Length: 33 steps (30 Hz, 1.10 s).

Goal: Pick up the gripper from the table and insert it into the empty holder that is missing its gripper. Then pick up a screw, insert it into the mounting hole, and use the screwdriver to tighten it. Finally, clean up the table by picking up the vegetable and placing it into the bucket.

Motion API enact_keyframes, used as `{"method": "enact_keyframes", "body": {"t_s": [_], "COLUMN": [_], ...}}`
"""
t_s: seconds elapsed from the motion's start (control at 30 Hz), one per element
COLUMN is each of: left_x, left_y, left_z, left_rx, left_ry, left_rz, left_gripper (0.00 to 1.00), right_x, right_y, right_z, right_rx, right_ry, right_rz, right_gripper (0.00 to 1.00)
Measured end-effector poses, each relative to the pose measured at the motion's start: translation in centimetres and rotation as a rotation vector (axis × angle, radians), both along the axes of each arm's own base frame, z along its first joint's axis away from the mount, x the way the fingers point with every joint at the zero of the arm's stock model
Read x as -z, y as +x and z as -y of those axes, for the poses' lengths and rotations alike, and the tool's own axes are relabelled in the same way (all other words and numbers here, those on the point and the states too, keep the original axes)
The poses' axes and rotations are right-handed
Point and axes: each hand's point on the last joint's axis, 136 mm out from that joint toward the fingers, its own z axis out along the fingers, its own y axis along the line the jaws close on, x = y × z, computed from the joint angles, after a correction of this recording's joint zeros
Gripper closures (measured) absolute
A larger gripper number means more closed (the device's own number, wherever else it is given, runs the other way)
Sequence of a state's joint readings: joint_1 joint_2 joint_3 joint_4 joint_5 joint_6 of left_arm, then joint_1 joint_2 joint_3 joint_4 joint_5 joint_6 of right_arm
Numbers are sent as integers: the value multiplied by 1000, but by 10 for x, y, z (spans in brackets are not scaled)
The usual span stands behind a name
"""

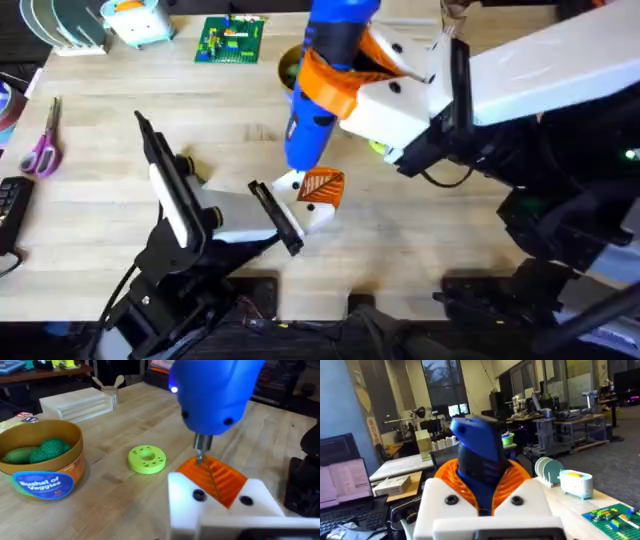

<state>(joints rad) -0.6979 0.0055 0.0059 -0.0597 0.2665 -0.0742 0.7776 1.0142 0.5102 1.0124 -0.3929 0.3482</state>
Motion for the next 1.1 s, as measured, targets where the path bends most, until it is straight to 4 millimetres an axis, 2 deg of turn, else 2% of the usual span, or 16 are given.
{"method": "enact_keyframes", "body": {"t_s": [0.23, 0.7, 0.9, 1.1], "left_x": [0, 0, 0, 0], "left_y": [0, 0, 0, 0], "left_z": [0, 0, 0, 0], "left_rx": [0, 0, 0, 0], "left_ry": [0, 0, 0, 0], "left_rz": [0, 0, 0, 0], "left_gripper": [990, 990, 990, 990], "right_x": [15, 12, 20, 20], "right_y": [1, 1, 6, 6], "right_z": [-5, -6, -11, -11], "right_rx": [-23, -25, -33, -35], "right_ry": [-47, -33, -40, -37], "right_rz": [-52, -43, -81, -86], "right_gripper": [920, 920, 920, 920]}}
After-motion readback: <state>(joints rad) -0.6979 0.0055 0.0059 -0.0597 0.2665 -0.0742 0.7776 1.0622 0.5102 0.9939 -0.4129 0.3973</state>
